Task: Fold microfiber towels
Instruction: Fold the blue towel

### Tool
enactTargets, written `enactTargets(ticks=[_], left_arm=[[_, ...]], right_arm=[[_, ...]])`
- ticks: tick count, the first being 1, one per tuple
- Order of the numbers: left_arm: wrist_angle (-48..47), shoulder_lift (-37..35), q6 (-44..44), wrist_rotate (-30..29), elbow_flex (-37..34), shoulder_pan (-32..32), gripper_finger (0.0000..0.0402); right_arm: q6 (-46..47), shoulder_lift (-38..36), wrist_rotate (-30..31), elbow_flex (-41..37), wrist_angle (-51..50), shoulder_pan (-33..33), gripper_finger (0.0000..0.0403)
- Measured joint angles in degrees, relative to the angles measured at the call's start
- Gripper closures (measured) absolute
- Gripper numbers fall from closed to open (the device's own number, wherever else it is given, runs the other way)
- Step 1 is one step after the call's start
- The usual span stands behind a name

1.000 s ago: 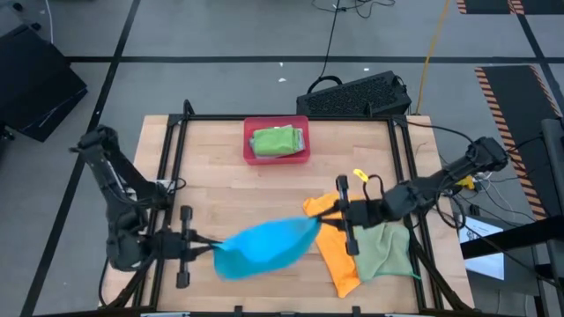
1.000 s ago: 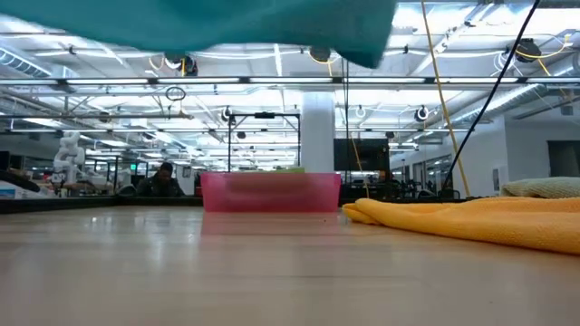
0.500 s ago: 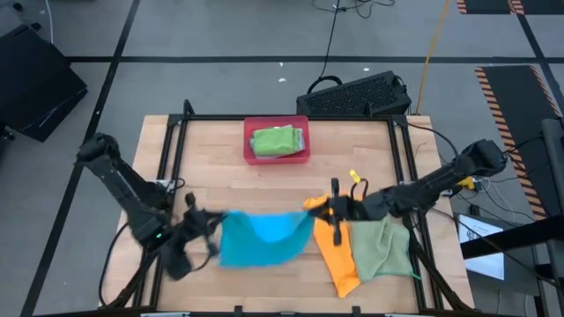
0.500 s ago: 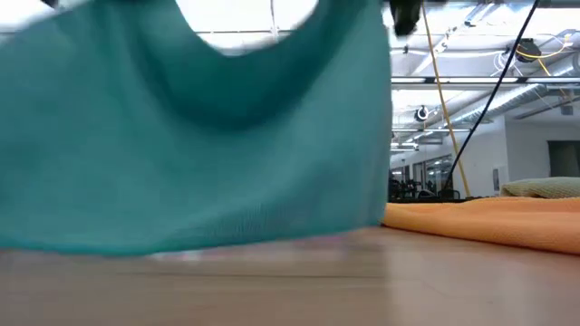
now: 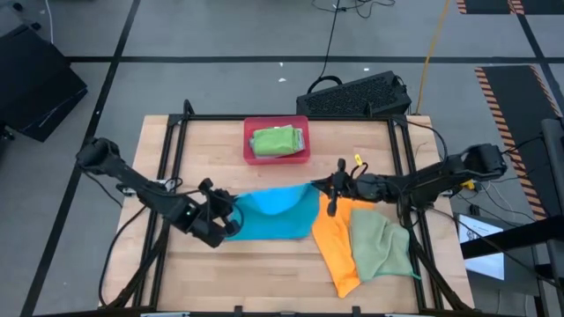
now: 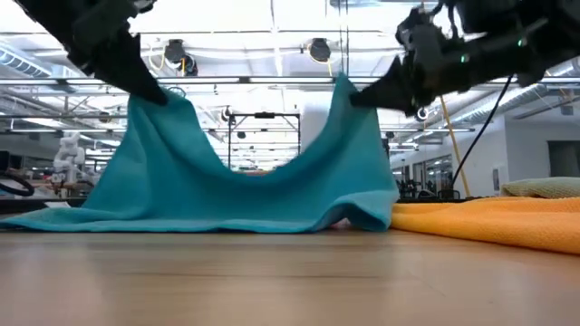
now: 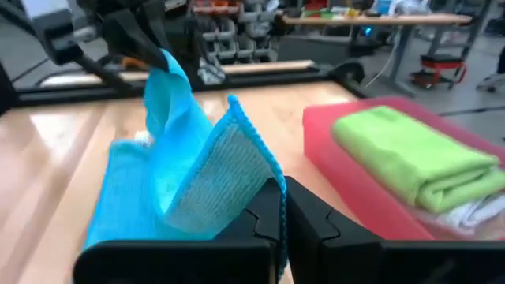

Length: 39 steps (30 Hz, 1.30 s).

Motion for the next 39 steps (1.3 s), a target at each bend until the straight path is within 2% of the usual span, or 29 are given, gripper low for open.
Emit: enactTargets(ticks=[4,7,12,17,20,22,28,30,33,36,39], left_arm=[[5.2,0.0,3.6,0.4,-2.1,1.0,0.0396],[4.3,0.0,4.3,0.0,-2.7,2.0,0.0395],[-0.9,0.0,6.2,-0.8,-2.8,4.3,0.0379],[-1.8,-0.6,13.4,-6.4,-2.8,7.3,0.0395],[-1.5,-0.6,17.6,-9.4,-2.8,9.5,0.0395],[-0.5,-0.6,19.3,-8.6,-2.8,10.9,0.0385],[-0.5,-0.6,18.4,0.7,-2.8,12.4,0.0358],[-1.2,-0.6,17.3,1.1,-2.8,12.4,0.0357],[-4.0,-0.6,14.4,-1.8,-2.8,12.4,0.0356],[-5.1,-0.6,13.4,-2.3,-2.8,13.2,0.0355],[-5.0,-0.6,12.9,0.8,-2.8,13.7,0.0355]], right_arm=[[-0.6,2.6,-1.6,-0.6,1.5,-2.3,0.0403],[-2.8,4.5,-1.6,-0.6,3.2,-3.4,0.0399],[-5.7,8.0,-1.7,-0.6,6.6,-4.8,0.037],[-9.2,10.3,-1.5,-0.5,13.0,-8.0,0.0345],[-9.4,11.2,-1.5,-0.5,13.4,-10.5,0.0338],[-7.4,11.2,-1.5,-0.5,11.3,-11.2,0.0335],[-0.9,11.0,-1.6,-0.5,1.9,-9.9,0.0309],[-0.8,11.0,-1.6,-0.5,0.6,-9.4,0.0291],[-2.8,11.0,-1.2,-0.5,0.7,-9.5,0.0265],[-7.7,11.0,-1.7,-0.5,1.5,-9.9,0.0248],[-9.2,11.0,-6.8,-0.5,-0.2,-9.7,0.0244]])
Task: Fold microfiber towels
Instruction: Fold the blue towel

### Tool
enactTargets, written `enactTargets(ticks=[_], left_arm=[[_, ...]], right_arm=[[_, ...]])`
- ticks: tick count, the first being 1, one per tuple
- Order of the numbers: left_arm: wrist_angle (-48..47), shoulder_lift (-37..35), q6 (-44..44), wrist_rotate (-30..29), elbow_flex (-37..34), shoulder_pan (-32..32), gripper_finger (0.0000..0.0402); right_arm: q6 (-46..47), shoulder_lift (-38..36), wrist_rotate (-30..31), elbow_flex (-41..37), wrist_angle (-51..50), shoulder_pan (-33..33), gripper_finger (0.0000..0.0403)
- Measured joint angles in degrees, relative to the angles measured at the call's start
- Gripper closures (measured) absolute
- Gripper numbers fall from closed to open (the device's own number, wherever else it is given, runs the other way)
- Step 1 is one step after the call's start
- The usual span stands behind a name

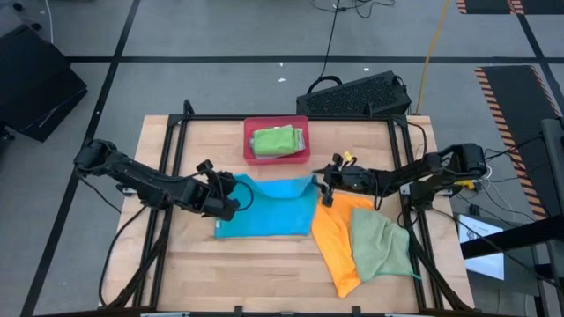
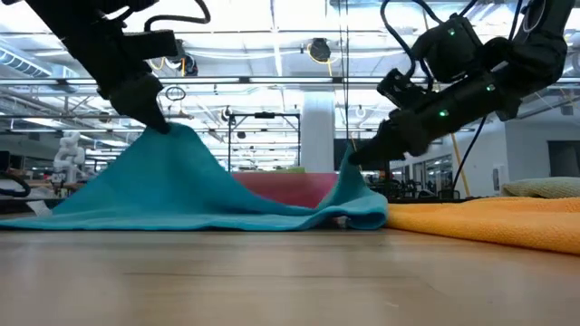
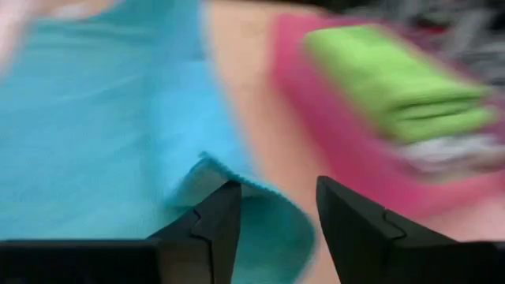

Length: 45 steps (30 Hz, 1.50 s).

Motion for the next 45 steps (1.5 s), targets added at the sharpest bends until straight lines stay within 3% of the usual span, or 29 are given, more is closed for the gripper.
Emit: enactTargets(ticks=[5,8,11,23,32,38,42,45], left_arm=[[-0.2,0.0,0.0,7.2,-0.1,-0.8,0.0355],[-1.2,0.0,2.1,12.1,-0.8,-1.7,0.0355],[-3.9,0.0,1.6,12.9,-0.8,-2.3,0.0355],[-2.8,0.0,6.8,11.8,-0.8,-2.3,0.0354],[-3.2,0.0,4.9,11.9,-0.8,-2.3,0.0354],[-3.1,0.0,4.4,11.8,-0.8,-2.3,0.0355],[-3.1,0.0,4.1,11.7,-0.8,-2.3,0.0355],[-3.1,0.0,4.0,11.6,-0.8,-2.3,0.0355]], right_arm=[[1.7,0.0,-11.6,0.0,-6.5,0.5,0.0263],[2.6,0.0,-13.2,0.0,-7.9,1.6,0.0278],[4.3,-0.5,-14.1,0.0,-7.7,2.6,0.0285],[-4.3,-1.8,-8.3,0.0,-6.8,6.9,0.0259],[-11.5,-2.9,-6.3,0.0,-9.5,7.4,0.0319],[-15.1,-7.8,3.0,0.0,-16.9,12.1,0.027],[-16.9,-6.7,6.7,0.0,-20.0,12.4,0.0235],[-19.0,-4.2,7.9,0.0,-17.7,12.1,0.0236]])
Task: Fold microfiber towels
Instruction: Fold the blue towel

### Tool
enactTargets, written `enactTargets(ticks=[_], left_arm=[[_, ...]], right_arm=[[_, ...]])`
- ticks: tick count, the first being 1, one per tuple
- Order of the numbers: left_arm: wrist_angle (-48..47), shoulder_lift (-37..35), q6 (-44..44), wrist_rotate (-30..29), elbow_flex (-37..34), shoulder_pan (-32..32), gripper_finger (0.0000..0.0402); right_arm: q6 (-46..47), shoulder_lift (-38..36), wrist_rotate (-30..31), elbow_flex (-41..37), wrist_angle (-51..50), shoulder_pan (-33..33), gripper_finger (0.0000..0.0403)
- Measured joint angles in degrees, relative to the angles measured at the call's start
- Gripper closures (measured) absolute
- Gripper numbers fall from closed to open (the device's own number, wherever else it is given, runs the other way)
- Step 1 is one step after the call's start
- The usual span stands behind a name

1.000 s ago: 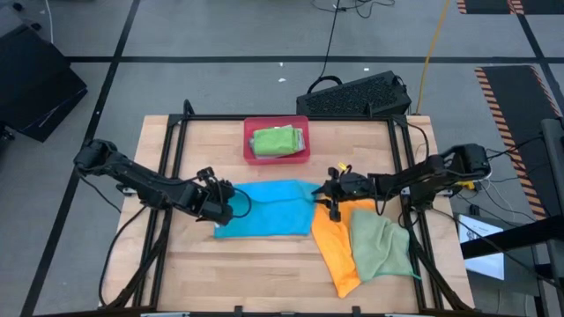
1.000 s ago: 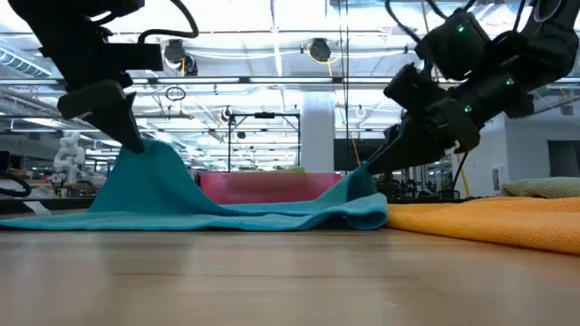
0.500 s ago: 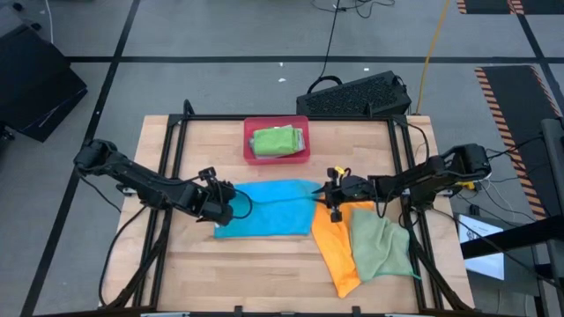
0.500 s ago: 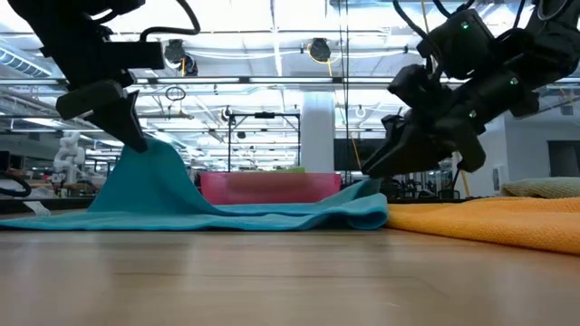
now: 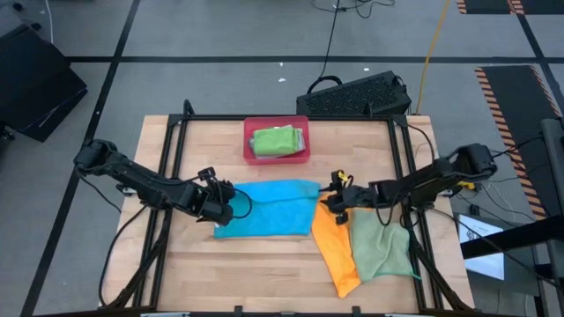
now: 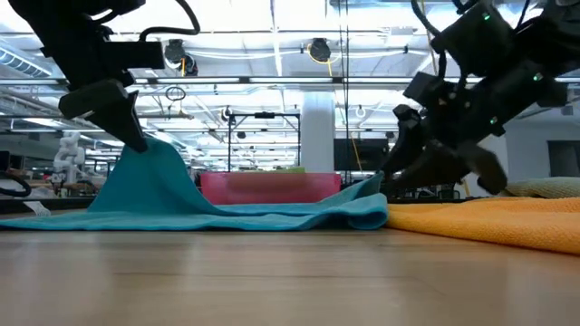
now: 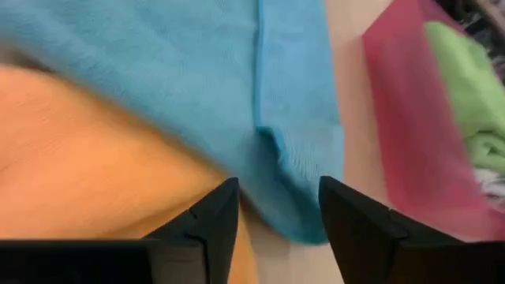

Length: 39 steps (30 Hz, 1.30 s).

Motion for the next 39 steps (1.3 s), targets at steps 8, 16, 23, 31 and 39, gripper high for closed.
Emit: enactTargets(ticks=[8,16,23,31,39], left_arm=[[0.0,0.0,-0.6,0.0,0.0,0.0,0.0355],[-3.3,0.0,-3.2,2.4,-1.0,-1.0,0.0326],[-1.1,0.0,-5.3,3.6,-2.6,-5.1,0.0196],[-17.6,0.0,-24.2,-0.2,-2.7,-6.7,0.0154],[0.7,0.6,-17.1,4.0,-2.7,-12.5,0.0222]], right_arm=[[-3.1,5.4,2.2,0.0,9.0,-3.2,0.0339],[-1.7,4.9,1.9,0.0,11.8,-3.2,0.039],[-0.1,4.9,1.9,0.0,12.3,-3.2,0.0398],[6.0,4.9,2.0,0.0,13.0,-5.5,0.0401],[10.4,4.9,1.1,0.0,13.0,-8.1,0.0401]])
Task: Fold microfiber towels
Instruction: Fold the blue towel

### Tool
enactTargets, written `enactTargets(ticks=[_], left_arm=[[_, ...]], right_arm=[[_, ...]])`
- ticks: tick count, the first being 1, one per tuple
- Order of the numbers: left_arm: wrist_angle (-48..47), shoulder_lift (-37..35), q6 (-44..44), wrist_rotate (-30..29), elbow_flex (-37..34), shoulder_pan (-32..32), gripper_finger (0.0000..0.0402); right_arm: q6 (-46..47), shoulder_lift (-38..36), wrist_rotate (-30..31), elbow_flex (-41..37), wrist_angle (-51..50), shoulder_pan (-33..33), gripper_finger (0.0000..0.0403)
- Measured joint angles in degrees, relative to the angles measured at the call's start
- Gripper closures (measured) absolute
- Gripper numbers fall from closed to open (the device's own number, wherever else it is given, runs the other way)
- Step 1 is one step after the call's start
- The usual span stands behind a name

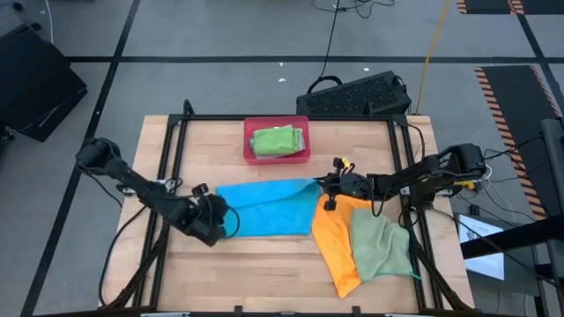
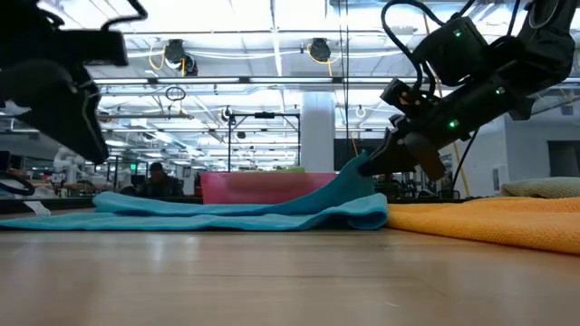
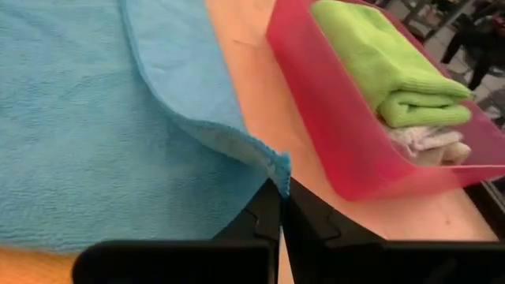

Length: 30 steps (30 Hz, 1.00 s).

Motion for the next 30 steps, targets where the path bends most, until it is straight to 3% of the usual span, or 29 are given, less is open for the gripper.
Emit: enactTargets(ticks=[3,8,18,24,30], left_arm=[[2.2,1.5,3.4,-3.7,-1.2,-0.5,0.0248],[3.1,3.5,5.8,-2.9,-5.8,2.7,0.0278],[6.5,3.5,8.9,-10.5,-13.1,12.3,0.0284],[3.0,3.2,13.8,-4.6,-12.4,16.4,0.0284],[1.1,0.4,16.4,0.5,-9.1,13.4,0.0284]], right_arm=[[0.2,0.0,-2.2,0.0,0.7,-0.2,0.0401],[0.3,0.0,-2.2,0.0,1.1,0.3,0.0401],[0.2,0.0,-2.3,0.0,1.2,0.4,0.0401],[0.1,0.0,-2.3,0.0,0.4,0.4,0.0401],[0.2,0.0,-2.3,0.0,-0.2,0.4,0.0401]])
